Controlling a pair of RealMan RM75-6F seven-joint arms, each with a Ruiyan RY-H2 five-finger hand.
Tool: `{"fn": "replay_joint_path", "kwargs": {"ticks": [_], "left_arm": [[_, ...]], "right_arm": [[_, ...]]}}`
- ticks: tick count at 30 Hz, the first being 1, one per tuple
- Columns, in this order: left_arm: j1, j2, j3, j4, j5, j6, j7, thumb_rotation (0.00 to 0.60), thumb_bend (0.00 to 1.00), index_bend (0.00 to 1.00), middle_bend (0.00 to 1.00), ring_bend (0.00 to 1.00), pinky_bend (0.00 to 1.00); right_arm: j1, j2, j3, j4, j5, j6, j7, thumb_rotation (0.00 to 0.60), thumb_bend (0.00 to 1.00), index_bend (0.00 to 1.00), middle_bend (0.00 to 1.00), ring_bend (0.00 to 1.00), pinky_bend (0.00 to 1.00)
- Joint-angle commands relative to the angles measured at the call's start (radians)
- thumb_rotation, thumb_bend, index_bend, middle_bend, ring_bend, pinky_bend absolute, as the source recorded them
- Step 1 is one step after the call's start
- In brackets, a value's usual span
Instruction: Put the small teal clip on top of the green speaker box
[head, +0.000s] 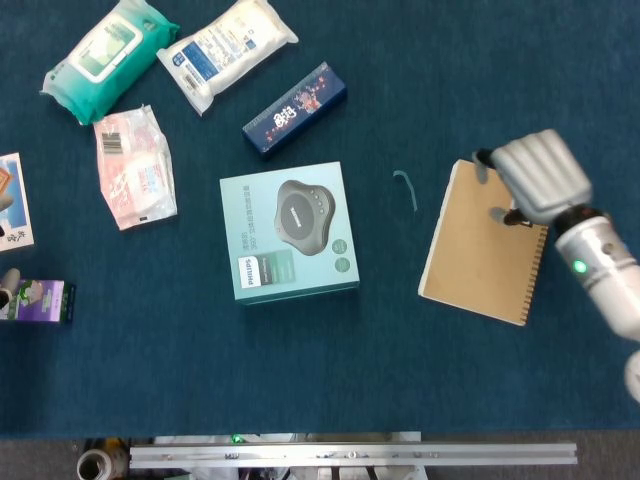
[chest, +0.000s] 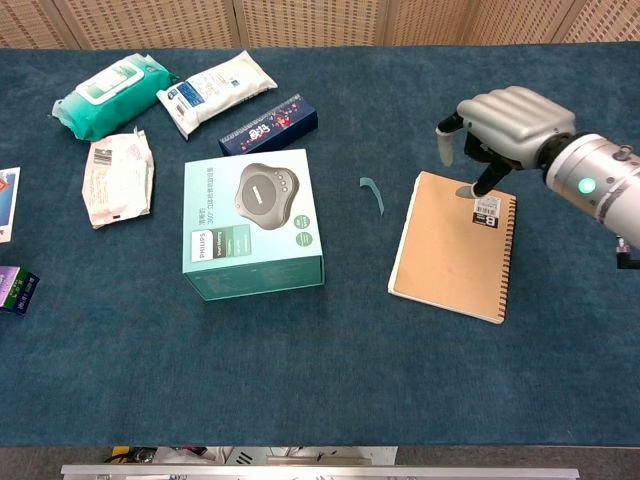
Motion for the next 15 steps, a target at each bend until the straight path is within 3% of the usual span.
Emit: {"fn": "replay_joint_path", "kwargs": {"ticks": [1, 15], "left_arm": [[0.001, 0.000, 0.000, 0.004, 0.000, 0.002, -0.004, 0.600, 0.26, 0.19, 0.41, 0.39, 0.38], [0.010, -0.001, 0.008, 0.016, 0.003, 0.007, -0.025, 0.600, 0.26, 0.19, 0.41, 0.39, 0.38]], "right_arm": [[0.035, -0.043, -0.001, 0.034, 0.046, -0.009, -0.031, 0.600, 0.12, 0.53, 1.00, 1.00, 1.00], [0.152, -0.183, -0.010, 0.107, 0.200, 0.017, -0.134, 0.600, 0.12, 0.53, 1.00, 1.00, 1.00]]}}
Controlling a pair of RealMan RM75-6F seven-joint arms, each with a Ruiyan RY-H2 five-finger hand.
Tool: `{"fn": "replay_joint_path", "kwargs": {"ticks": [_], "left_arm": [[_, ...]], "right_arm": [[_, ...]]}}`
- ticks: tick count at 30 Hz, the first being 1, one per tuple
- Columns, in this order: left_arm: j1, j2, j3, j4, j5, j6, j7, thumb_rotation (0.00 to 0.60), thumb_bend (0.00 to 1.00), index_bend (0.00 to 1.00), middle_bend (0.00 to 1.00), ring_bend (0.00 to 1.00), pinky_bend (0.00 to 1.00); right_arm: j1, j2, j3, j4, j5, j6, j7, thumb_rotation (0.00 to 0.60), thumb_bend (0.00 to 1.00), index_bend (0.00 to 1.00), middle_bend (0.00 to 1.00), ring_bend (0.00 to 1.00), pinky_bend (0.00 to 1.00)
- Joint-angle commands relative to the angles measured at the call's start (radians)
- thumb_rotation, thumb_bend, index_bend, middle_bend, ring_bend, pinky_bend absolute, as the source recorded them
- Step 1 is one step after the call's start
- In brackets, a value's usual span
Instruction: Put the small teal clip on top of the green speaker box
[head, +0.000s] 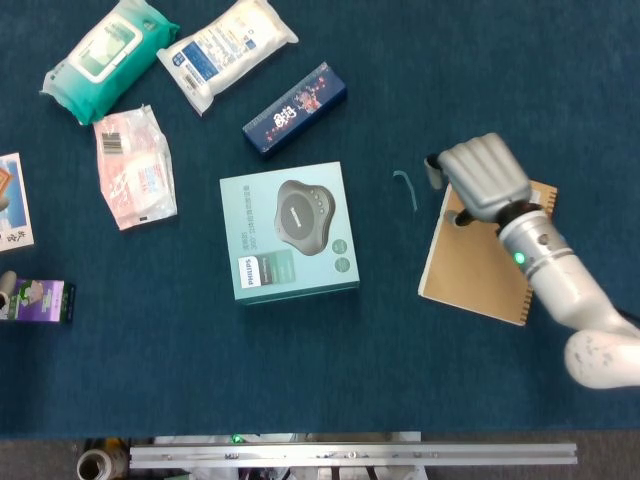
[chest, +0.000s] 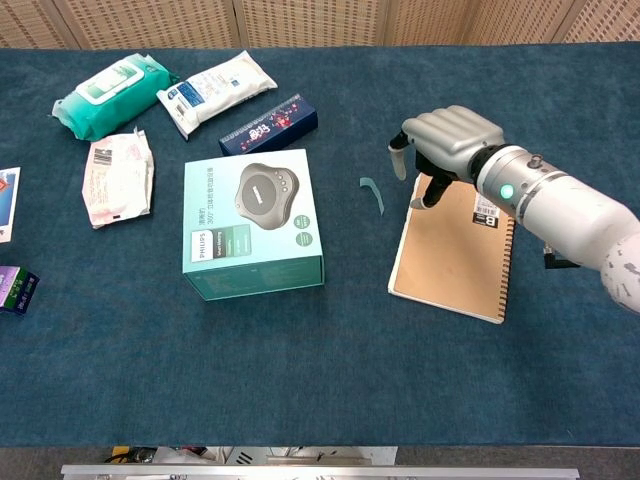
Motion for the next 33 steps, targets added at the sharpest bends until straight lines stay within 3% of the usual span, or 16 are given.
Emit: {"fn": "replay_joint_path", "kwargs": {"ticks": [1, 12, 33], "left_arm": [[0.002, 0.002, 0.002, 0.002, 0.002, 0.001, -0.005, 0.600, 0.26, 0.19, 0.41, 0.39, 0.38], [0.003, 0.011, 0.012, 0.010, 0.012, -0.010, -0.036, 0.600, 0.26, 0.19, 0.41, 0.39, 0.38], [0.004, 0.016, 0.027, 0.034, 0.030, -0.023, -0.088, 0.600, 0.26, 0.19, 0.43, 0.39, 0.38]], "right_arm": [[0.022, -0.034, -0.008, 0.023, 0.021, 0.029, -0.041, 0.600, 0.12, 0.53, 1.00, 1.00, 1.00], [0.089, -0.143, 0.008, 0.086, 0.164, 0.092, -0.138, 0.600, 0.12, 0.53, 1.00, 1.00, 1.00], [0.162, -0.294, 0.025, 0.249, 0.218, 0.135, -0.182, 0.600, 0.11, 0.53, 1.00, 1.00, 1.00]]}}
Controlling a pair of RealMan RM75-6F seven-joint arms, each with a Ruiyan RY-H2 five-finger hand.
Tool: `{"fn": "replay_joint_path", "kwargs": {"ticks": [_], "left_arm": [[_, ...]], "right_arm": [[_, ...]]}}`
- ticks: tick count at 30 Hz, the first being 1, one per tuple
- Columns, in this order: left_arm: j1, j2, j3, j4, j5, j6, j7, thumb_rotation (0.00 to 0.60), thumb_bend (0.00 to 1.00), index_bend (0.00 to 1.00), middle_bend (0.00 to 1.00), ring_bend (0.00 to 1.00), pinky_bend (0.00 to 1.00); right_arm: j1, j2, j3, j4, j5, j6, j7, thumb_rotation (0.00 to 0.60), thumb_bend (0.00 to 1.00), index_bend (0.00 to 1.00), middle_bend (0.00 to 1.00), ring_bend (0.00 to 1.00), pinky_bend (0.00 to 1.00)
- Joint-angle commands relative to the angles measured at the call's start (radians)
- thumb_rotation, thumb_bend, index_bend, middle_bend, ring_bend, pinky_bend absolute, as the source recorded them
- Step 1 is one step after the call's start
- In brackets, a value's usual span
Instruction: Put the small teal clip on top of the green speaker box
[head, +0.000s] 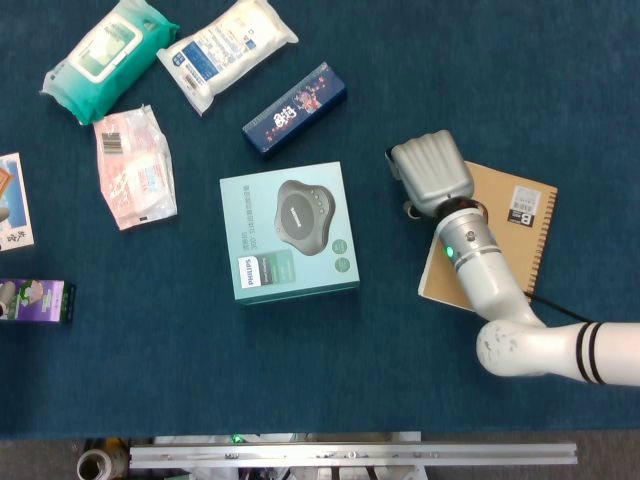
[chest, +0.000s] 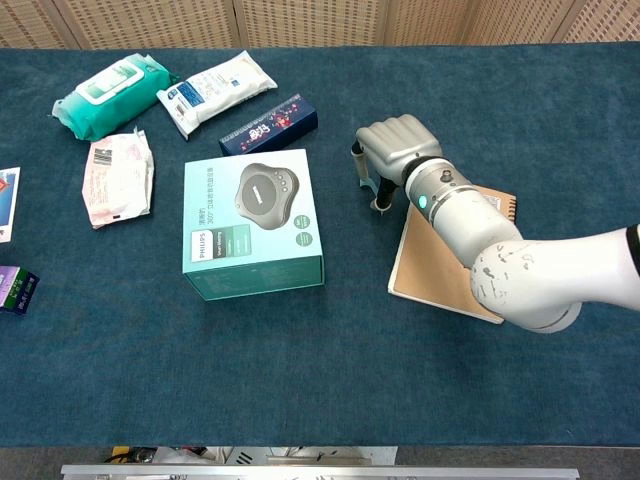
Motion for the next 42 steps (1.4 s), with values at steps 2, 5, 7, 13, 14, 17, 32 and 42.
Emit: {"fn": "replay_joint_path", "kwargs": {"ticks": [2, 5, 7, 13, 14, 17, 32, 42], "left_arm": [[0.002, -0.003, 0.002, 0.013, 0.010, 0.006, -0.016, 0.600, 0.26, 0.19, 0.43, 0.39, 0.38], [0.001, -0.006, 0.002, 0.023, 0.014, 0.008, -0.027, 0.600, 0.26, 0.19, 0.43, 0.39, 0.38], [0.001, -0.008, 0.002, 0.028, 0.017, 0.009, -0.032, 0.600, 0.26, 0.19, 0.43, 0.39, 0.38], [0.002, -0.012, 0.001, 0.039, 0.016, 0.009, -0.040, 0.600, 0.26, 0.19, 0.43, 0.39, 0.38], [0.001, -0.013, 0.001, 0.040, 0.016, 0.008, -0.041, 0.600, 0.26, 0.19, 0.43, 0.39, 0.38], [0.002, -0.013, 0.001, 0.045, 0.018, 0.009, -0.046, 0.600, 0.26, 0.19, 0.43, 0.39, 0.38], [0.008, -0.012, 0.002, 0.046, 0.011, 0.011, -0.044, 0.600, 0.26, 0.19, 0.43, 0.39, 0.38], [0.017, -0.003, 0.003, 0.031, 0.001, 0.016, -0.032, 0.600, 0.26, 0.19, 0.43, 0.39, 0.38]], "right_arm": [[0.008, -0.017, -0.001, 0.029, 0.008, 0.005, -0.014, 0.600, 0.11, 0.53, 1.00, 1.00, 1.00], [0.010, -0.025, -0.001, 0.049, 0.013, 0.006, -0.024, 0.600, 0.11, 0.53, 1.00, 1.00, 1.00], [0.011, -0.029, 0.001, 0.060, 0.017, 0.008, -0.026, 0.600, 0.11, 0.53, 1.00, 1.00, 1.00], [0.006, -0.027, 0.003, 0.067, 0.017, 0.012, -0.026, 0.600, 0.11, 0.53, 1.00, 1.00, 1.00], [0.004, -0.025, 0.004, 0.064, 0.018, 0.012, -0.024, 0.600, 0.11, 0.53, 1.00, 1.00, 1.00], [-0.008, -0.010, 0.007, 0.045, 0.015, 0.017, -0.007, 0.600, 0.11, 0.53, 1.00, 1.00, 1.00], [-0.011, 0.043, 0.008, 0.047, 0.044, -0.060, 0.021, 0.600, 0.11, 0.53, 1.00, 1.00, 1.00], [0.003, 0.030, 0.008, 0.097, 0.052, -0.086, 0.038, 0.600, 0.11, 0.53, 1.00, 1.00, 1.00]]}}
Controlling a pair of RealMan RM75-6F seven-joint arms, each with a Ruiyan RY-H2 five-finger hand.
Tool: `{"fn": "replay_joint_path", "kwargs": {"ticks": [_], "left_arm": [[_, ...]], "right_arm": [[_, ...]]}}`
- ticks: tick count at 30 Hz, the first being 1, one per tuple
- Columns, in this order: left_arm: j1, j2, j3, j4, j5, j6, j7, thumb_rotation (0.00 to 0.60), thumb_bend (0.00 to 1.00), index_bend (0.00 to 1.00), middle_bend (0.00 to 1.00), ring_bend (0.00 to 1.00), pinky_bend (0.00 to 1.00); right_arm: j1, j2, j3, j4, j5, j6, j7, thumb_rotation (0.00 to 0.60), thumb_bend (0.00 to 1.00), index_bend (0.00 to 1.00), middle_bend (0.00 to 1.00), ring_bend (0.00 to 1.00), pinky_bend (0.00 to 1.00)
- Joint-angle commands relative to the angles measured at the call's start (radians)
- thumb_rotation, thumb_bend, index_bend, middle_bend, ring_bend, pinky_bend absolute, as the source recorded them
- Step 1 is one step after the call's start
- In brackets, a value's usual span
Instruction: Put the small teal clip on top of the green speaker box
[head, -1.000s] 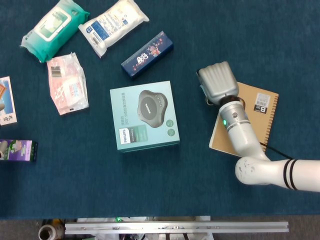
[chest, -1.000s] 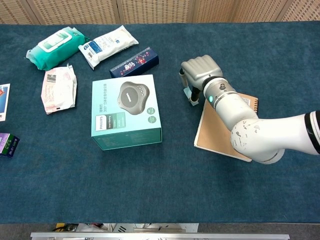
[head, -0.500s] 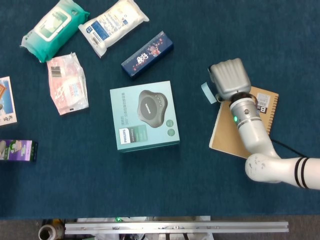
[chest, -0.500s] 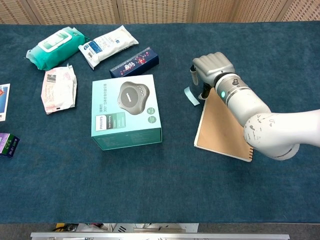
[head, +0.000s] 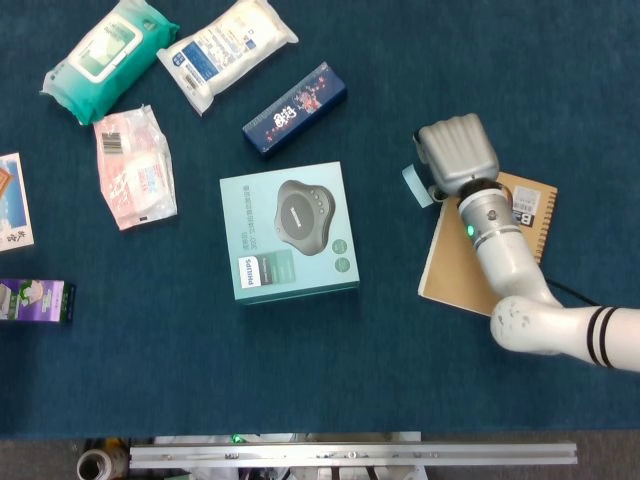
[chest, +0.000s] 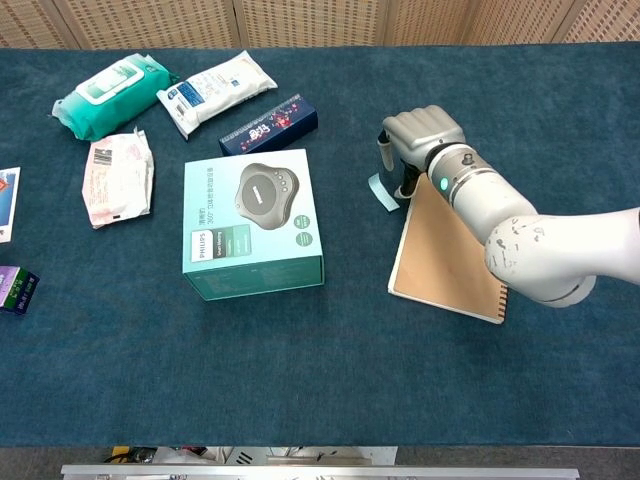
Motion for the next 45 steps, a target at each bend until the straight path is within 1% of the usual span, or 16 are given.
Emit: {"fn": "replay_joint_path", "kwargs": {"ticks": [1, 5, 9, 13, 18, 21, 37, 41, 45], "left_arm": [[0.000, 0.000, 0.000, -0.003, 0.000, 0.001, 0.002, 0.600, 0.26, 0.19, 0.43, 0.39, 0.38], [0.002, -0.001, -0.001, -0.004, 0.000, 0.003, 0.005, 0.600, 0.26, 0.19, 0.43, 0.39, 0.38], [0.001, -0.001, -0.001, -0.005, -0.002, -0.001, 0.008, 0.600, 0.26, 0.19, 0.43, 0.39, 0.38], [0.001, -0.002, -0.002, -0.006, -0.001, -0.001, 0.009, 0.600, 0.26, 0.19, 0.43, 0.39, 0.38], [-0.001, -0.002, -0.003, -0.008, 0.000, -0.002, 0.012, 0.600, 0.26, 0.19, 0.43, 0.39, 0.38], [-0.001, -0.002, -0.002, -0.008, -0.001, -0.004, 0.014, 0.600, 0.26, 0.19, 0.43, 0.39, 0.38], [0.006, -0.002, -0.003, 0.002, -0.008, -0.001, 0.001, 0.600, 0.26, 0.19, 0.43, 0.39, 0.38], [0.006, -0.005, -0.001, 0.010, -0.009, -0.005, -0.006, 0.600, 0.26, 0.19, 0.43, 0.39, 0.38], [0.008, -0.006, -0.002, 0.012, -0.012, -0.005, -0.008, 0.600, 0.26, 0.19, 0.43, 0.39, 0.38]], "right_arm": [[0.002, -0.005, -0.001, 0.007, 0.004, -0.009, 0.008, 0.600, 0.11, 0.53, 1.00, 1.00, 1.00], [-0.012, -0.001, -0.022, -0.009, -0.024, -0.002, 0.028, 0.600, 0.11, 0.53, 1.00, 1.00, 1.00], [-0.036, 0.012, -0.050, -0.044, -0.071, 0.014, 0.055, 0.600, 0.11, 0.53, 1.00, 1.00, 1.00], [-0.055, 0.029, -0.067, -0.076, -0.113, 0.031, 0.077, 0.600, 0.11, 0.53, 1.00, 1.00, 1.00], [-0.070, 0.048, -0.077, -0.117, -0.159, 0.047, 0.101, 0.600, 0.11, 0.53, 1.00, 1.00, 1.00], [-0.072, 0.050, -0.085, -0.128, -0.168, 0.046, 0.096, 0.600, 0.11, 0.53, 1.00, 1.00, 1.00], [-0.059, -0.002, -0.077, -0.069, -0.163, 0.034, 0.065, 0.600, 0.11, 0.53, 1.00, 1.00, 1.00], [-0.059, -0.009, -0.077, -0.060, -0.159, 0.032, 0.058, 0.600, 0.15, 0.53, 1.00, 1.00, 1.00], [-0.059, -0.016, -0.074, -0.048, -0.162, 0.034, 0.056, 0.600, 0.16, 0.53, 1.00, 1.00, 1.00]]}}
